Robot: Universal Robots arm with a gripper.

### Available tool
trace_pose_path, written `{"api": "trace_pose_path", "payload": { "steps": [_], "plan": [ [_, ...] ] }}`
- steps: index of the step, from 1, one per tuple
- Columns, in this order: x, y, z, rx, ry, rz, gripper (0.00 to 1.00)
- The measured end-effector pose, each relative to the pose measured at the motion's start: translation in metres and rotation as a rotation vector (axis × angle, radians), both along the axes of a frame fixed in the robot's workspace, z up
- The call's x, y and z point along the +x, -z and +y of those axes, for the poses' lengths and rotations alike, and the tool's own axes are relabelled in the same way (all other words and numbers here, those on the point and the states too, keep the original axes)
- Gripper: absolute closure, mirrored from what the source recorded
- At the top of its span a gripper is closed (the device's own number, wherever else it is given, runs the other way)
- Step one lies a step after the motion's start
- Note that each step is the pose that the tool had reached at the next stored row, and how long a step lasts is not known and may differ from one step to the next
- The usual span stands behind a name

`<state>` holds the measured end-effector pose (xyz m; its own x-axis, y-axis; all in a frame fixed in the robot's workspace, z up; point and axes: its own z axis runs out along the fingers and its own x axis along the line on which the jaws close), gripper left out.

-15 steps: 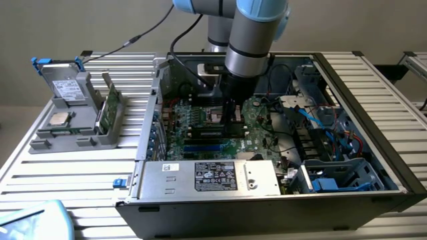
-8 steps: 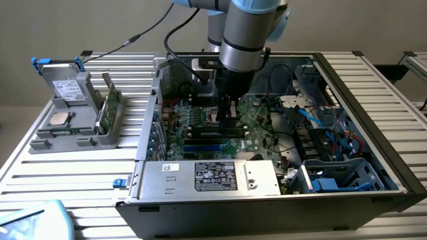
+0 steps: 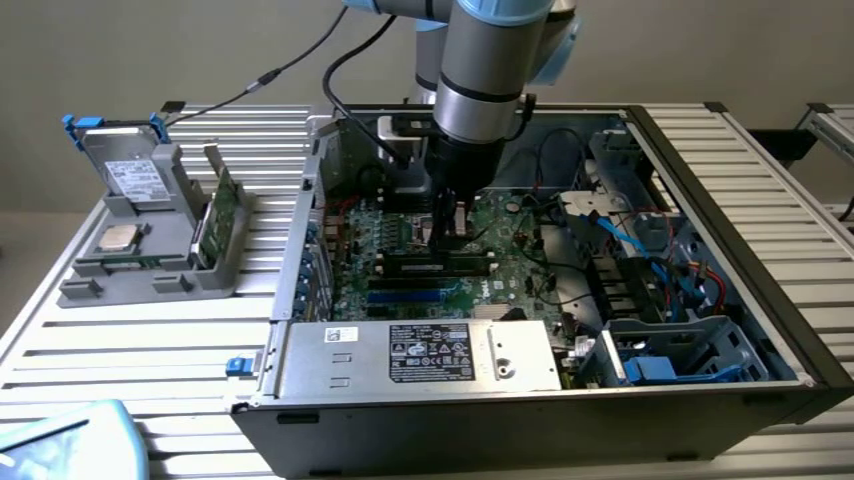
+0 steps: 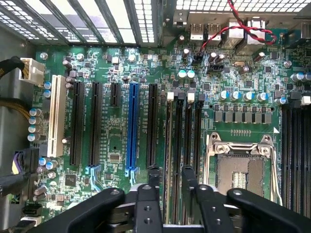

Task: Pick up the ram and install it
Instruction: 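Insert the ram into the slot, then press down the ram until it locks into place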

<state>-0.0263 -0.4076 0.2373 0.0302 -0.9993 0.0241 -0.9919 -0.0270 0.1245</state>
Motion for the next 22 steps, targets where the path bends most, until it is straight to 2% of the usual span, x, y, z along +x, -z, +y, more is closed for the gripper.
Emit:
{"api": "trace_pose_path", "payload": {
  "steps": [1, 2, 4, 6, 22],
  "plan": [
    [0.0, 0.0, 0.0, 0.0, 0.0, 0.0, 0.75],
    [0.0, 0.0, 0.0, 0.0, 0.0, 0.0, 0.75],
    [0.0, 0.0, 0.0, 0.0, 0.0, 0.0, 0.87],
    [0.0, 0.0, 0.0, 0.0001, 0.0, 0.0, 0.89],
    [0.0003, -0.0001, -0.0004, -0.0002, 0.0, 0.0, 0.89]
  ]
}}
